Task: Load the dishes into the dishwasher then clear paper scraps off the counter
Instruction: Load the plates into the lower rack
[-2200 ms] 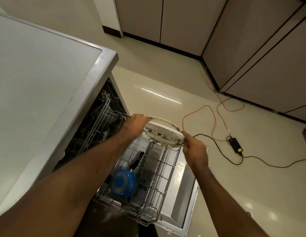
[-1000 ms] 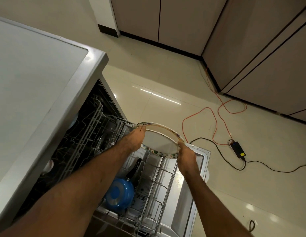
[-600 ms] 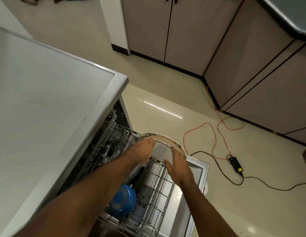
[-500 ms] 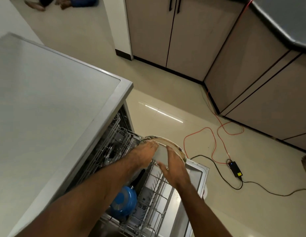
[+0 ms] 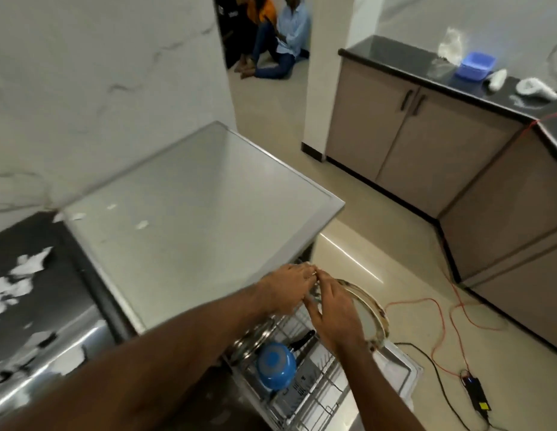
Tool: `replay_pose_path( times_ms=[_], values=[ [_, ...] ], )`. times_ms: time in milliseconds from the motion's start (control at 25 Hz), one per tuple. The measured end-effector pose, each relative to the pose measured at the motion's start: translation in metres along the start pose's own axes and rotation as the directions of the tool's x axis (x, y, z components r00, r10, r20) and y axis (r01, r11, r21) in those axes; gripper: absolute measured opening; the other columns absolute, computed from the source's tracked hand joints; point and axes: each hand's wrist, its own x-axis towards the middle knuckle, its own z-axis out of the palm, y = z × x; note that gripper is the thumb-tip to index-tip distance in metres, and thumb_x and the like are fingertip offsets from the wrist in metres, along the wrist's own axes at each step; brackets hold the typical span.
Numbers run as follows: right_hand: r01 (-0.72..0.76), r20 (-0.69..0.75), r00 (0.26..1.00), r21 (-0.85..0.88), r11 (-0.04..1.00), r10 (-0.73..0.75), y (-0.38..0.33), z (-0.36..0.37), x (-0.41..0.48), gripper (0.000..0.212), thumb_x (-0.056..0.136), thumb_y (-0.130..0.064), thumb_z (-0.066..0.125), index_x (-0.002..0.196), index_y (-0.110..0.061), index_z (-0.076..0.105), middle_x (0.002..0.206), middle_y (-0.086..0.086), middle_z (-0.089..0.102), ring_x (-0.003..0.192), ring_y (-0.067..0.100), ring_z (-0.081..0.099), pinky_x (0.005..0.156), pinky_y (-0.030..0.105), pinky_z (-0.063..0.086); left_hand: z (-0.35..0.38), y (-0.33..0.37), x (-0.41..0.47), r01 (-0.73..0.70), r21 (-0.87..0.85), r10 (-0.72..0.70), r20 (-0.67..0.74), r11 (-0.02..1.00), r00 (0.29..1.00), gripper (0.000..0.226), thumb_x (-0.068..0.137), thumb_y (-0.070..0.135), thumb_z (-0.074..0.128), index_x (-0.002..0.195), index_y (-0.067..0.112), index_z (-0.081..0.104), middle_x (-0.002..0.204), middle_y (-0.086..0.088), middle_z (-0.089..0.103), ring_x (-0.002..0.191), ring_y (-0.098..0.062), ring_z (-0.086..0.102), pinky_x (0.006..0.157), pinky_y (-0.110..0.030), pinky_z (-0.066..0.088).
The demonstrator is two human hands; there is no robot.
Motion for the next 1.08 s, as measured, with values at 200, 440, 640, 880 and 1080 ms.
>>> replay_pose_path(
  times_ms=[200, 440, 640, 880, 1080],
  values=[
    [0.188, 0.004, 0.982, 0.034, 0.982, -0.188, -0.126, 0.017, 0.010, 0.073, 0.102, -0.063, 0.034, 0.162, -0.021, 0.029, 0.161, 0.000, 0.044, 0.144, 0.022, 0.044, 0.121, 0.046, 0.038, -0.032, -0.044, -0.122, 0.198, -0.050, -0.204, -0.164, 0.979, 0.965, 0.073, 0.088, 0.020, 0.069, 0.151, -0.003, 0.041, 0.157, -0.023, 0.041, 0.148, -0.038, 0.036, 0.124, -0.044, 0.026],
    [0.522, 0.198, 0.829, 0.058, 0.851, -0.523, -0.267, 0.083, 0.007, 0.072, 0.101, -0.065, 0.035, 0.158, -0.022, 0.038, 0.156, -0.002, 0.052, 0.140, 0.018, 0.052, 0.119, 0.039, 0.039, -0.022, -0.086, -0.298, 0.531, -0.045, -0.529, -0.204, 0.846, 0.824, 0.066, 0.097, 0.027, 0.063, 0.155, 0.008, 0.038, 0.160, -0.014, 0.039, 0.148, -0.031, 0.036, 0.123, -0.044, 0.032],
    [0.657, 0.385, 0.661, 0.116, 0.745, -0.644, -0.375, 0.134, -0.033, 0.057, 0.105, -0.058, 0.047, 0.152, -0.026, 0.045, 0.149, -0.001, 0.058, 0.132, 0.021, 0.057, 0.112, 0.035, 0.043, 0.013, -0.090, -0.439, 0.783, -0.214, -0.812, -0.124, 0.584, 0.571, 0.066, 0.095, 0.038, 0.061, 0.154, 0.018, 0.040, 0.160, -0.006, 0.040, 0.146, -0.025, 0.039, 0.120, -0.040, 0.032],
    [0.789, 0.641, 0.535, -0.145, 0.597, -0.551, -0.467, 0.200, -0.088, 0.070, 0.098, -0.048, 0.064, 0.156, -0.019, 0.037, 0.156, 0.009, 0.046, 0.136, 0.033, 0.052, 0.109, 0.046, 0.045, 0.052, -0.069, -0.595, 0.840, -0.537, -0.997, 0.061, -0.077, -0.053, 0.036, 0.098, 0.036, 0.060, 0.123, 0.010, 0.062, 0.127, -0.015, 0.062, 0.114, -0.032, 0.058, 0.097, -0.042, 0.050],
    [0.735, 0.745, 0.614, -0.420, 0.532, -0.260, -0.513, 0.228, -0.111, 0.081, 0.090, -0.034, 0.080, 0.156, -0.012, 0.038, 0.153, 0.015, 0.048, 0.137, 0.032, 0.052, 0.102, 0.042, 0.051, 0.092, -0.069, -0.680, 0.451, -0.679, -0.805, 0.393, -0.580, -0.443, 0.039, 0.096, 0.042, 0.063, 0.101, 0.003, 0.064, 0.099, -0.013, 0.071, 0.095, -0.033, 0.069, 0.081, -0.035, 0.056]
  ],
)
